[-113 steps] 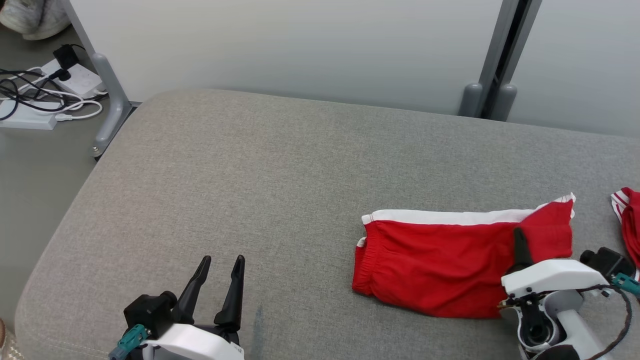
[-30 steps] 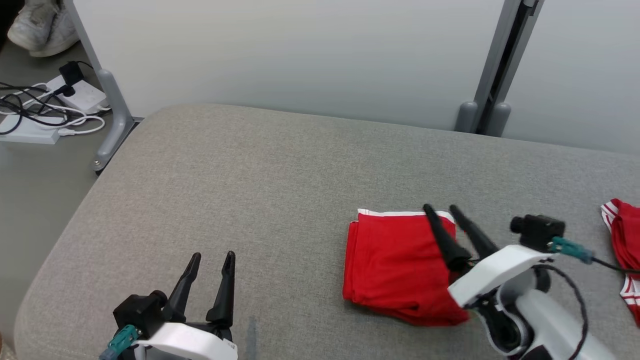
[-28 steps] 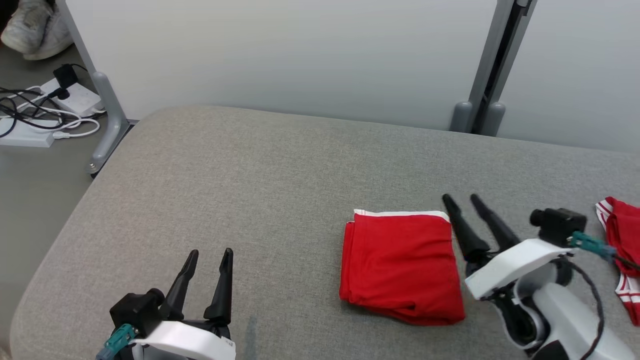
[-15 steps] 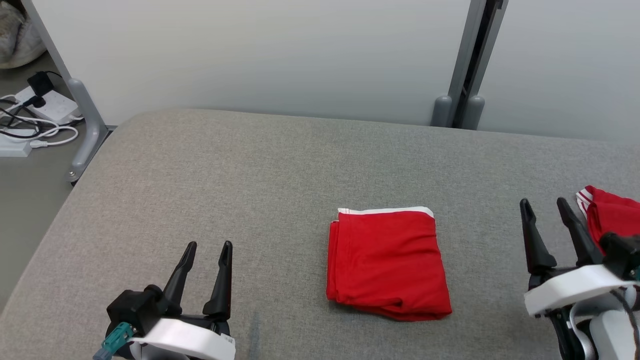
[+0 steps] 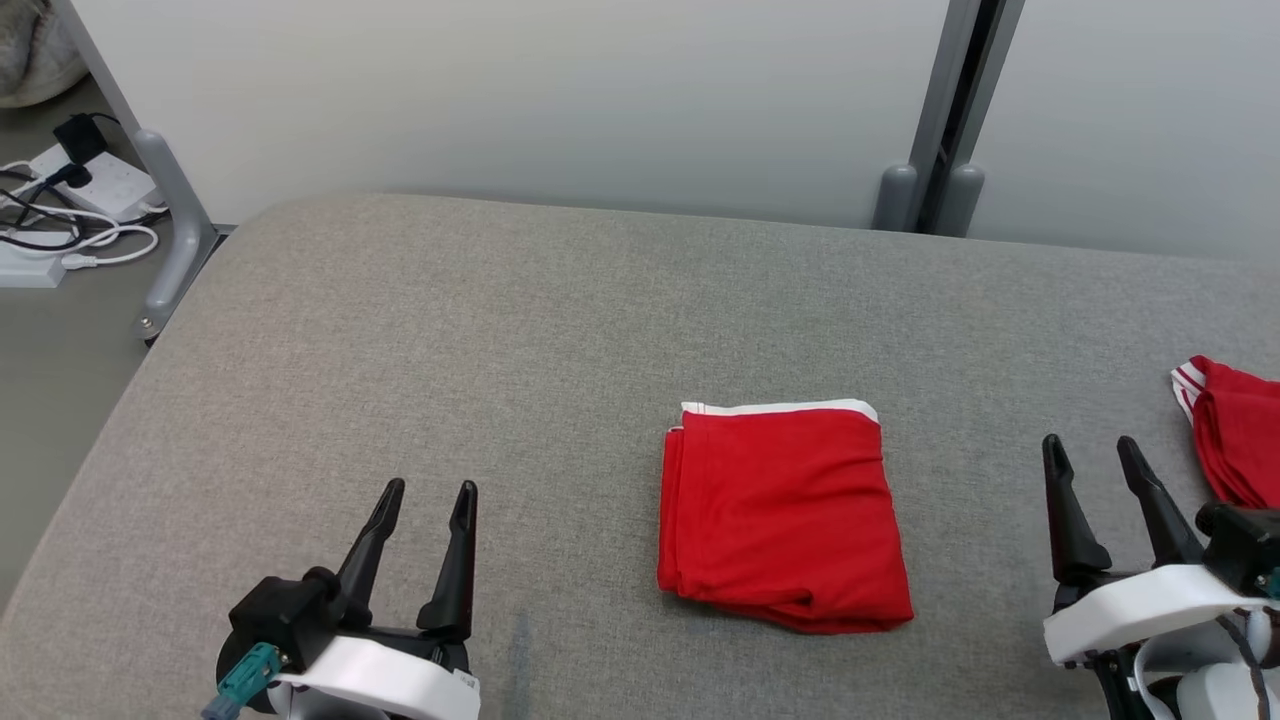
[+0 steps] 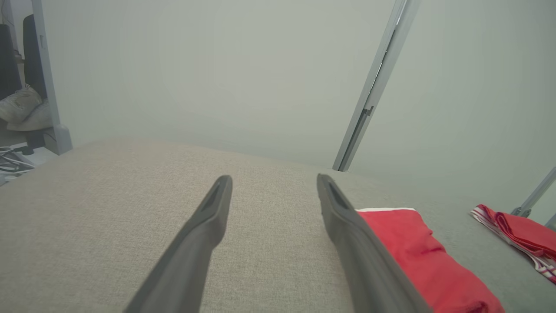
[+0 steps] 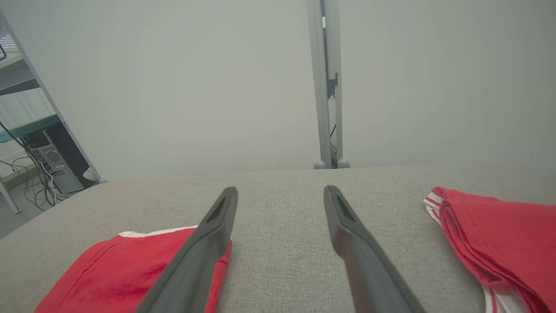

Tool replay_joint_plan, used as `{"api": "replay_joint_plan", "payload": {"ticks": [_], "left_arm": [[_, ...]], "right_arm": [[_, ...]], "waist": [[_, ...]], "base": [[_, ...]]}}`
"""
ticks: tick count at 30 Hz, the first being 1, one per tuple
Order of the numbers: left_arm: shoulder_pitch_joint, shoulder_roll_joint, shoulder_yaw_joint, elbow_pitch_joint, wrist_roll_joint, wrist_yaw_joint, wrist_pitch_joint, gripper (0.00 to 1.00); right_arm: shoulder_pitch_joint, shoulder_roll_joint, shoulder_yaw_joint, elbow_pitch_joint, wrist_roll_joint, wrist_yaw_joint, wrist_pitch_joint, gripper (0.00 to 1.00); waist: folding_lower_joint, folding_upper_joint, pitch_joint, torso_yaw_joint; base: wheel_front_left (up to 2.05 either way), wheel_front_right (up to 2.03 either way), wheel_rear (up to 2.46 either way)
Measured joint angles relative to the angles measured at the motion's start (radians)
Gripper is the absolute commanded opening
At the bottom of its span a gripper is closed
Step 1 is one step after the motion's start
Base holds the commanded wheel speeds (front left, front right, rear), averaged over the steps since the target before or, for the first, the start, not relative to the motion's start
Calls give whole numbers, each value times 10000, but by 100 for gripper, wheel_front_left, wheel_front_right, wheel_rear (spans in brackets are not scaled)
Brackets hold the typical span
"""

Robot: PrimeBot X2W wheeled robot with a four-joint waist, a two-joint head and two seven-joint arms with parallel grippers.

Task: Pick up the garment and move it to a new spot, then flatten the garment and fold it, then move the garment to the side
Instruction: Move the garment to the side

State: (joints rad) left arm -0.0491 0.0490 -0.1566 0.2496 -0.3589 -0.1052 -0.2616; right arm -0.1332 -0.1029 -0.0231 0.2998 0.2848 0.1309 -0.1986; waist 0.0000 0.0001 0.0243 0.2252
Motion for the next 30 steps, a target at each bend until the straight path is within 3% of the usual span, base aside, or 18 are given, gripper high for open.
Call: {"api": "replay_joint_plan", "payload": {"ticks": [9, 12, 18, 30], "left_arm": [[-293, -8, -418, 54, -23, -10, 0, 100], [-320, 0, -433, 75, -56, 6, 0, 100], [-487, -4, -696, 79, -222, 50, 0, 100], [-599, 2, -853, 226, -290, 244, 0, 100]], "right_arm": [[-262, -40, 537, 483, 911, 0, 1511, 100], [-468, -6, 721, 704, 1860, 0, 1856, 100], [-676, -495, 1271, 1507, 2786, 0, 2621, 100], [-1185, -721, 2010, 2324, 4103, 0, 3319, 100]], "waist": [[0, 0, 488, 322], [0, 0, 657, 475], [0, 0, 947, 874], [0, 0, 1221, 1432]], "base": [[0, 0, 0], [0, 0, 0], [0, 0, 0], [0, 0, 0]]}}
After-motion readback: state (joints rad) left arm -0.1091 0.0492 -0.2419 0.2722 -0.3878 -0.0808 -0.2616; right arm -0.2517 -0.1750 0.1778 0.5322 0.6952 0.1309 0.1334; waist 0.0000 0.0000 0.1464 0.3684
